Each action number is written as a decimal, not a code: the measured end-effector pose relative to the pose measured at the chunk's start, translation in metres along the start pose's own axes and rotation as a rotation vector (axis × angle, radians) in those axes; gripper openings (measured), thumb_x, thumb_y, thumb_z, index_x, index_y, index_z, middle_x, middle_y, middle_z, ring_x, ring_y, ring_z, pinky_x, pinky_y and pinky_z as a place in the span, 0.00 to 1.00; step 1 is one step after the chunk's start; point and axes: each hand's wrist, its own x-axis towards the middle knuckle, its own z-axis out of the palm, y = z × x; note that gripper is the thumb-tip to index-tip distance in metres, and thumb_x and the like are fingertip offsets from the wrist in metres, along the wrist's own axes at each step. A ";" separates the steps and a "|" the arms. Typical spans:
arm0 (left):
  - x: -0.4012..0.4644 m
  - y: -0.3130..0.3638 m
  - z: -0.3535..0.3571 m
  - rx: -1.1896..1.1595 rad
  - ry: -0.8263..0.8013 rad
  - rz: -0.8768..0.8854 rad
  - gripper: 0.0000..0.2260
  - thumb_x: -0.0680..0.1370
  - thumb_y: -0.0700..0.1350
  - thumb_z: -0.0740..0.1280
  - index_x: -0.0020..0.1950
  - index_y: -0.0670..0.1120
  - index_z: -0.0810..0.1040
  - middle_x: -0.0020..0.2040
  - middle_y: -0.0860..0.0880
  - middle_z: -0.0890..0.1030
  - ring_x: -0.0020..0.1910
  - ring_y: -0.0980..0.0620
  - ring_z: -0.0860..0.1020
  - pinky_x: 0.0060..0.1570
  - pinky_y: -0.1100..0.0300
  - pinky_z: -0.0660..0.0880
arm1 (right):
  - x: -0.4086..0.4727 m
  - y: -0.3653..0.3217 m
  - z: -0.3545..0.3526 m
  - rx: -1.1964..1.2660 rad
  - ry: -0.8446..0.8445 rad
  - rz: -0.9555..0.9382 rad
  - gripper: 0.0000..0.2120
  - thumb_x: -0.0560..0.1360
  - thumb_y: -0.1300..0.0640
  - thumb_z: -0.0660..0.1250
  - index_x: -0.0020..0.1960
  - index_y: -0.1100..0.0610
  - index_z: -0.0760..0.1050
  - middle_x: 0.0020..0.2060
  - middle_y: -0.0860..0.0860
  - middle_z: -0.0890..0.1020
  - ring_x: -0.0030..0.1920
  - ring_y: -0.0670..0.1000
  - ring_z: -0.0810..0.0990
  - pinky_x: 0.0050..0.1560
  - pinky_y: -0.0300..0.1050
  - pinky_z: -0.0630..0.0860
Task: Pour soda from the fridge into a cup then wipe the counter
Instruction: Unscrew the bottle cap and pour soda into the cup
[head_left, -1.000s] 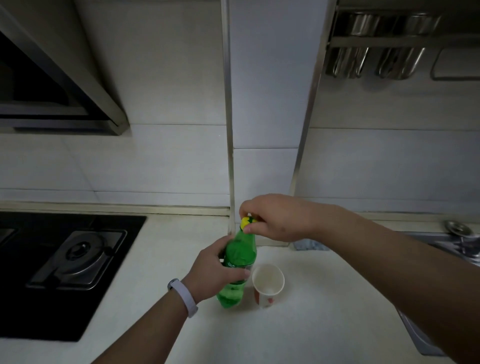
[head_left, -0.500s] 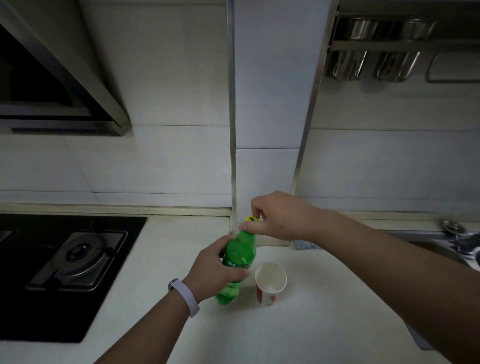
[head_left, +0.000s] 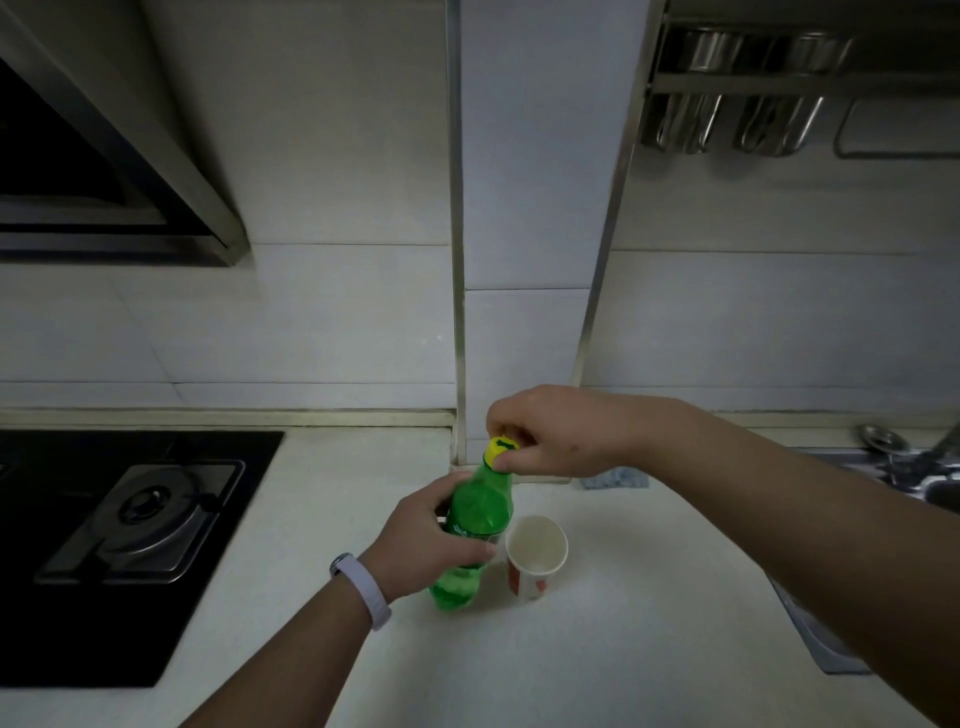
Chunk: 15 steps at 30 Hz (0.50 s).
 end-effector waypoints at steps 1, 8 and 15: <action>0.000 0.001 0.000 0.001 -0.013 0.003 0.33 0.58 0.47 0.82 0.62 0.58 0.79 0.53 0.53 0.84 0.53 0.53 0.82 0.53 0.53 0.80 | 0.000 0.001 0.000 0.006 -0.011 -0.016 0.09 0.79 0.46 0.63 0.50 0.51 0.71 0.39 0.46 0.73 0.37 0.44 0.70 0.36 0.42 0.66; 0.001 0.001 0.005 -0.017 0.039 0.006 0.33 0.57 0.48 0.81 0.61 0.57 0.79 0.52 0.54 0.85 0.52 0.55 0.82 0.55 0.51 0.80 | 0.002 0.006 0.005 0.098 0.079 0.105 0.16 0.76 0.41 0.65 0.59 0.49 0.72 0.40 0.46 0.77 0.39 0.43 0.74 0.37 0.41 0.69; 0.006 0.008 0.006 0.012 0.087 0.006 0.29 0.60 0.44 0.82 0.52 0.66 0.77 0.49 0.58 0.84 0.49 0.64 0.81 0.49 0.65 0.77 | 0.006 0.000 0.019 0.138 0.162 0.294 0.23 0.73 0.33 0.64 0.51 0.53 0.72 0.39 0.48 0.76 0.38 0.46 0.74 0.34 0.43 0.69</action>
